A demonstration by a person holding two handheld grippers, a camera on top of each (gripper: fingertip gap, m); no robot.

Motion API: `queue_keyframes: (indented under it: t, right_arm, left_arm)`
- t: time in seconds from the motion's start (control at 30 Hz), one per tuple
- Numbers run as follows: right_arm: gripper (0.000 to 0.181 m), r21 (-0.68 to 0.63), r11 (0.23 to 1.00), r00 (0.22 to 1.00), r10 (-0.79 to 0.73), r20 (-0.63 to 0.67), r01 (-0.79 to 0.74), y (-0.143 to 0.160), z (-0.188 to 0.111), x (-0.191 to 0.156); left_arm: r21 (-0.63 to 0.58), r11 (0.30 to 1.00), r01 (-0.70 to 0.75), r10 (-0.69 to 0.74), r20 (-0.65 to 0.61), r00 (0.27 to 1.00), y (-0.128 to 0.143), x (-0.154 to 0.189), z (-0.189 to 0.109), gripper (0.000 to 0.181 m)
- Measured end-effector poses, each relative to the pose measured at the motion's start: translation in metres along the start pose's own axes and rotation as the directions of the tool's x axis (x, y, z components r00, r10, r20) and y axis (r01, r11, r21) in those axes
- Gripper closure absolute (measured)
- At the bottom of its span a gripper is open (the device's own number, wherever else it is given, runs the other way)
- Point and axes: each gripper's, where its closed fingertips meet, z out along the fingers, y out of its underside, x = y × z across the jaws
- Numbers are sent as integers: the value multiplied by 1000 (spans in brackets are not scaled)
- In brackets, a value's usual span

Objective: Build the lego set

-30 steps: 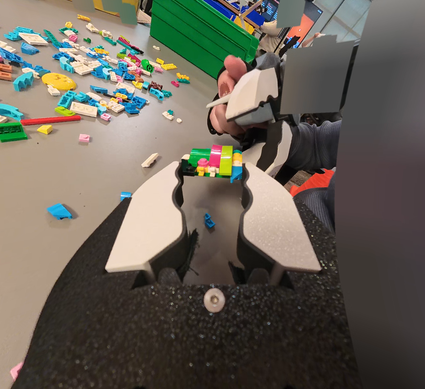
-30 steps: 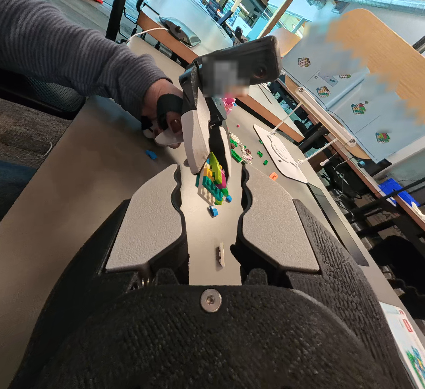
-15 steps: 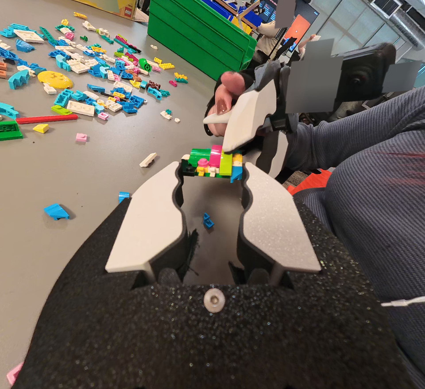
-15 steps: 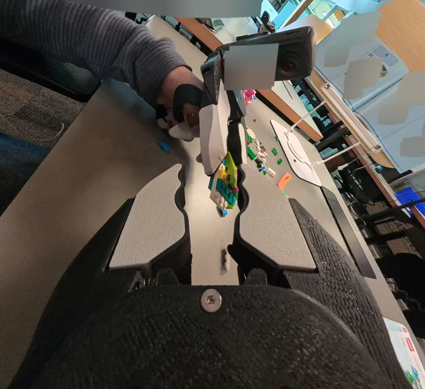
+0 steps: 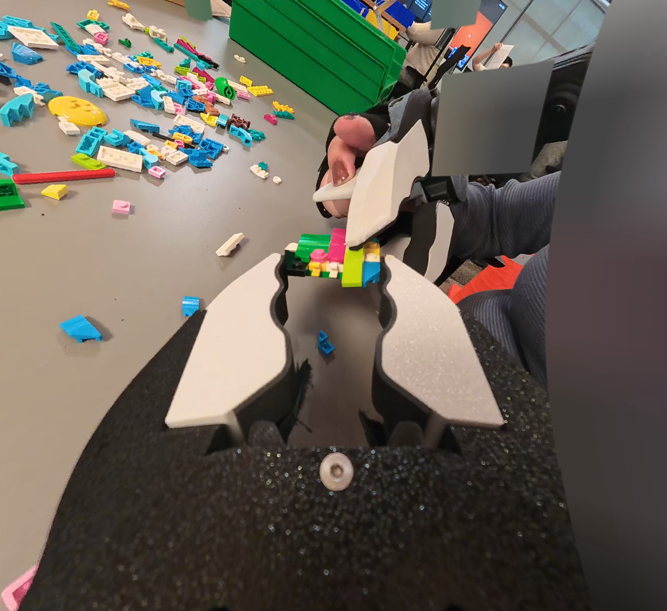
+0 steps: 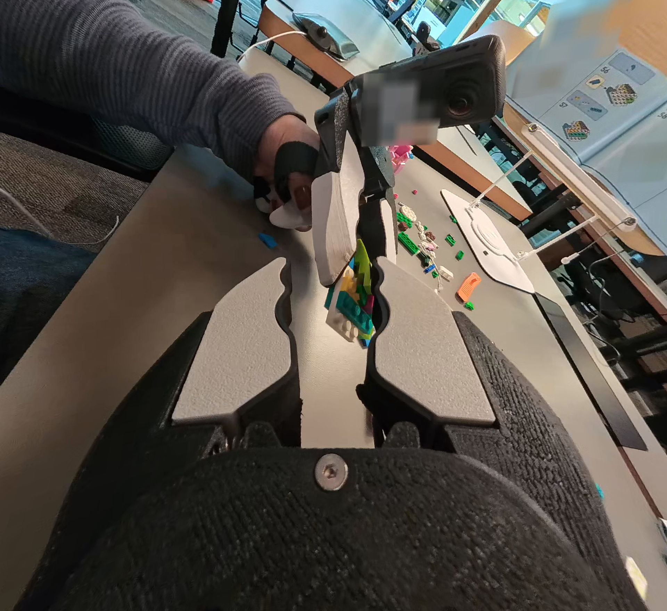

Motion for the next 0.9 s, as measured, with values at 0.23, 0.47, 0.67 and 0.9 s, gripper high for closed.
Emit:
queue_keyframes:
  t: [0.23,0.47,0.67,0.9]
  right_arm:
    - [143,10,1000,1000,-6,-16,7,0,1,1]
    - [151,-1,999,997,-37,-67,37,-1,4,4]
    - [159,-21,995,988,-95,-123,93,-1,5,8]
    - [161,-1,977,969,-210,-128,212,-4,1,6]
  left_arm:
    - [2,1000,17,-17,-13,1000,0,0,0,133]
    - [17,999,48,-47,-43,998,-1,2,-1,133]
    - [17,998,61,-60,-49,997,-1,2,0,133]
    - [13,998,67,-65,-106,992,0,10,-1,133]
